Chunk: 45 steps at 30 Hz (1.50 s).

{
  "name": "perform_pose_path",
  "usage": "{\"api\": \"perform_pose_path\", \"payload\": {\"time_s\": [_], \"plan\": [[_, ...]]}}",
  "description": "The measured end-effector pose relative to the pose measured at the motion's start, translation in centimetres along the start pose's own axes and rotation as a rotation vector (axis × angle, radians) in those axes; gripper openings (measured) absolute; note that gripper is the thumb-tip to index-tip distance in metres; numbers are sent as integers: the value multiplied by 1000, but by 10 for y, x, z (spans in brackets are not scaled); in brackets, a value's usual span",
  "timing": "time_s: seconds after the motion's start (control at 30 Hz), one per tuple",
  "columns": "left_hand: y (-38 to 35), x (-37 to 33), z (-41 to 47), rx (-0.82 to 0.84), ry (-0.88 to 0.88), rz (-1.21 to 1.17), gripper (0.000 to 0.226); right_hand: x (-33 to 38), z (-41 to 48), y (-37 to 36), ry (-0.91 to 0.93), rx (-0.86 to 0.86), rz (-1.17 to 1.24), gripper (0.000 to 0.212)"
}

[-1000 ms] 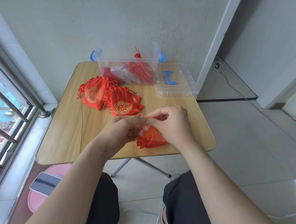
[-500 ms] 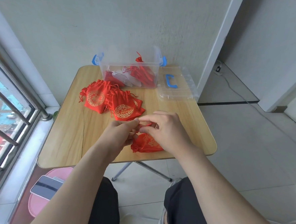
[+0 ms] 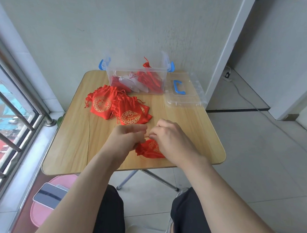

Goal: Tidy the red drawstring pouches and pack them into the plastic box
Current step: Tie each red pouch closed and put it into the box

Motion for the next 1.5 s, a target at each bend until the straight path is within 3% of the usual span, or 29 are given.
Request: {"api": "perform_pose_path", "payload": {"time_s": [0.1, 0.27, 0.53, 0.67, 0.8, 1.03, 1.17, 1.33, 1.5], "plan": [[-1, -4, -6, -103, -129, 104, 41, -1, -2, -4, -126, 21, 85, 13], [3, -4, -5, -327, -332, 367, 29, -10, -4, -4, -396, 76, 477, 15], [-2, -3, -2, -327, -387, 511, 37, -13, -6, -9, -591, 59, 796, 15], [-7, -7, -7, -240, -345, 530, 30, -13, -5, -12, -609, 35, 788, 16], [-5, -5, -10, -145, -433, 576, 14, -14, -5, -12, -640, 14, 790, 14], [-2, -2, -4, -228, -426, 580, 14, -12, -6, -9, -622, -12, 729, 14], [-3, 0, -1, -281, -289, 487, 17, -11, -11, -3, -625, 12, 596, 17], [1, 2, 4, -329, -90, 415, 20, -5, -18, 3, -693, 175, 502, 24], [6, 8, 10, -365, 31, 454, 23, -4, -19, -5, -606, 286, 301, 20]]}}
Point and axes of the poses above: each hand's wrist, its own z-axis towards the middle knuckle, its own y-axis out of the back of the hand, x = y × z, the point moved 2 cm from there along z, towards the middle knuckle, and after that the axes turned 7 degrees about y, right-handed, at the moved point
